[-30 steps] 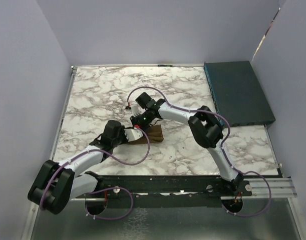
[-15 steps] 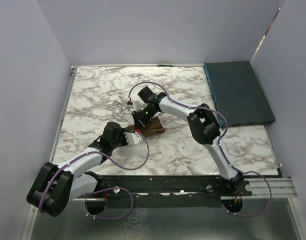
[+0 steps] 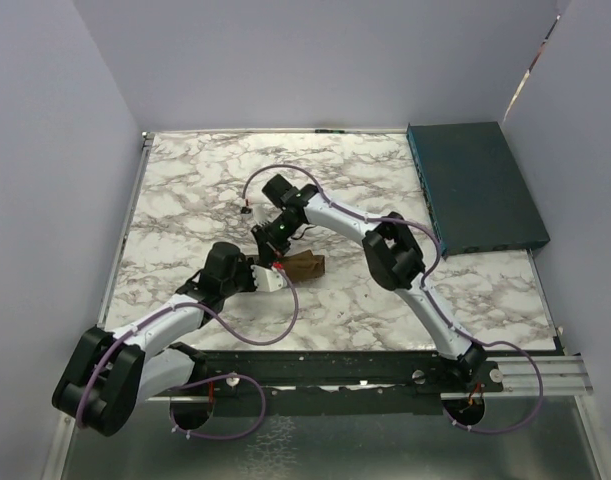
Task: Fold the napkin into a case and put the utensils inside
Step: Insert the napkin into the napkin holder.
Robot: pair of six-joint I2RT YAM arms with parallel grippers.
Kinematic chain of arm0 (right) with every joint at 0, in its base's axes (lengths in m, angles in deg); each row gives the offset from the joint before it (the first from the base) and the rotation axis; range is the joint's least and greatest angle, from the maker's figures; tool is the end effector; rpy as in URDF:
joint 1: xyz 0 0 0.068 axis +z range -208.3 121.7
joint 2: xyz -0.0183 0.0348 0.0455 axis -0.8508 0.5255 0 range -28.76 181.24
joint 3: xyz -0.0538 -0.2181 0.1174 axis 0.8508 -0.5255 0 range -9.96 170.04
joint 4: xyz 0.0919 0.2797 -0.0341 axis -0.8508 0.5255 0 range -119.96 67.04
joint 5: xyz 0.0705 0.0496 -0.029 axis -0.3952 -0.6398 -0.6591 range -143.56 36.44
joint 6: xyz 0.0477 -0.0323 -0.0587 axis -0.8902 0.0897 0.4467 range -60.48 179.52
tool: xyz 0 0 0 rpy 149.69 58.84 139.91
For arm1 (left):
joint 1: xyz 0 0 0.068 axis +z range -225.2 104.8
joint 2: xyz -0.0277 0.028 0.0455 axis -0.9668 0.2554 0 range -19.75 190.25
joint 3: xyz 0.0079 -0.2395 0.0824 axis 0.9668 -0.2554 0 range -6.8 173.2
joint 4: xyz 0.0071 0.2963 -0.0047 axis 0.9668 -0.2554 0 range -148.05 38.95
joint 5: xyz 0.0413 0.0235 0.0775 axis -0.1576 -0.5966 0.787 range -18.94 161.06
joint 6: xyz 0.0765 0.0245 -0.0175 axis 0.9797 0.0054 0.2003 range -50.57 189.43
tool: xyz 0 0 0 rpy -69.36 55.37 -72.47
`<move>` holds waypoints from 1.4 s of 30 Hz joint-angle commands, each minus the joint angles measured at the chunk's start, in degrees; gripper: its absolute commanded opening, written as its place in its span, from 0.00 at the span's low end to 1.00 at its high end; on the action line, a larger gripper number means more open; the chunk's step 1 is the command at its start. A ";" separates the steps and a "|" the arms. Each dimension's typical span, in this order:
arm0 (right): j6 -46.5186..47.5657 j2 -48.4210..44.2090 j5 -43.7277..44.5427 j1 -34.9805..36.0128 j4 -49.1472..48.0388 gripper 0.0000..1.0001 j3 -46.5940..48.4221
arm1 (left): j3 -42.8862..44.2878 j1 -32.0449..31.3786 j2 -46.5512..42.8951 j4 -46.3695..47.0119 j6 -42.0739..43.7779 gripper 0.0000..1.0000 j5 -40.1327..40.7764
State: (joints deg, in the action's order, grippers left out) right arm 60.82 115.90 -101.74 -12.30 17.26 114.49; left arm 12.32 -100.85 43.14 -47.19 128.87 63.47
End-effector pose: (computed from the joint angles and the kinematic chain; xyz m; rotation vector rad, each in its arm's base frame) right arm 0.3445 0.4334 0.1010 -1.3469 2.4555 1.3652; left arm 0.2350 -0.1233 0.0859 1.5826 1.6209 0.1637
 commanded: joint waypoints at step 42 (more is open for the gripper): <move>-2.97 4.83 -10.61 -4.51 -8.58 0.00 -11.64 | 7.18 -0.43 -11.73 -25.09 7.38 0.21 -18.65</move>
State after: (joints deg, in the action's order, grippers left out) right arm 57.06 119.07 -118.09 -17.46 9.78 105.15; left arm 18.57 -101.12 33.66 -58.27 126.21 53.39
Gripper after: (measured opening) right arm 0.011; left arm 0.278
